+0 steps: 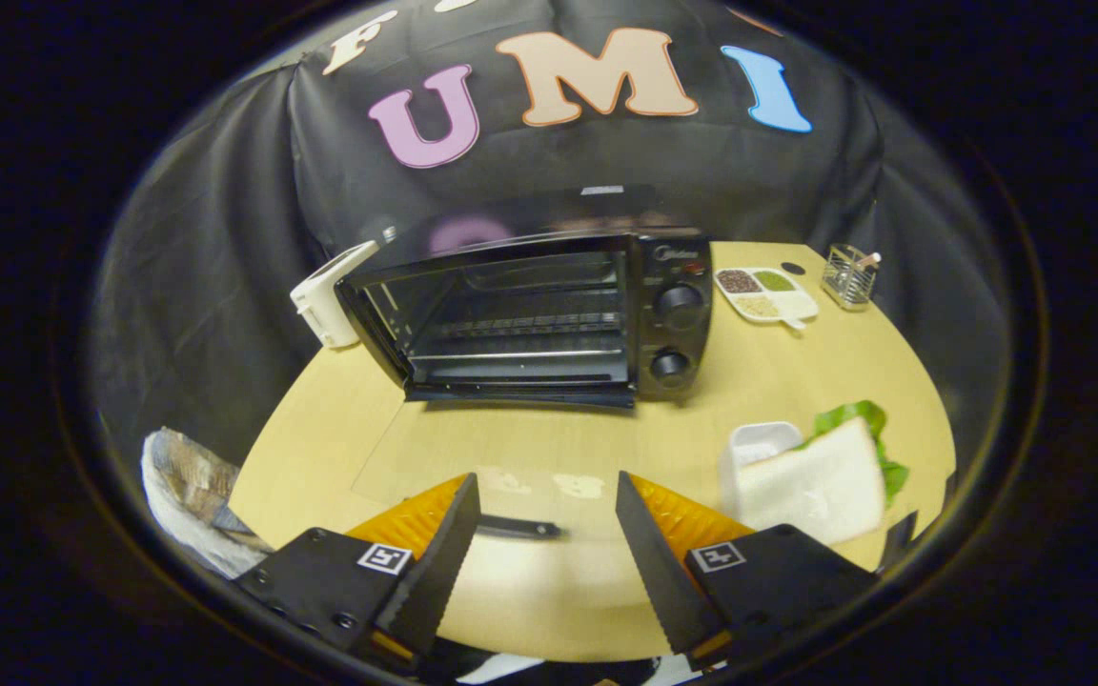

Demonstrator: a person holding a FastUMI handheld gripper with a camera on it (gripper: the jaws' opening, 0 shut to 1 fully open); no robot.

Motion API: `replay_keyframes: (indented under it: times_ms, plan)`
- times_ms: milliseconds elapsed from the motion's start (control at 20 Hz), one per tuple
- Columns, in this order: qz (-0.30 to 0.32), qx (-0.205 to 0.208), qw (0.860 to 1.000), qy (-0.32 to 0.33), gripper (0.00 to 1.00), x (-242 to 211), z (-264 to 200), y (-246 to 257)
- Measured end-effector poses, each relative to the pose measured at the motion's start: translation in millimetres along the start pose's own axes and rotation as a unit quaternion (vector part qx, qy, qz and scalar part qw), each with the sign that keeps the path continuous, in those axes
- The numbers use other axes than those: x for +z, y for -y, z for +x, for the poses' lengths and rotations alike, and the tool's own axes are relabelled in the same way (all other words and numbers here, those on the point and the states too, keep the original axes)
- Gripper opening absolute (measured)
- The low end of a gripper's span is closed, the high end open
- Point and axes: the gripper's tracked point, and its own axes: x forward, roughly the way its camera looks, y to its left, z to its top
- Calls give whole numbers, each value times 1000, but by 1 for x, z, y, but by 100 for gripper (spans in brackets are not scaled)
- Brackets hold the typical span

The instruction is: Open the toaster oven, put the food inside, and close the toaster oven door.

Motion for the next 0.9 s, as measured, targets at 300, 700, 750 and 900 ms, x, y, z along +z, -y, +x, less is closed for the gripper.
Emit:
replay_keyframes:
  times_ms: [300, 700, 750, 900]
  plan:
    - [3, -39, 999, -36, 95, 20, -66, 104]
    - [21, -31, 994, -102, 96, 9, -35, 209]
    - [29, -23, 993, -116, 96, 1, -27, 215]
    - [59, 9, 986, -155, 96, -18, -10, 223]
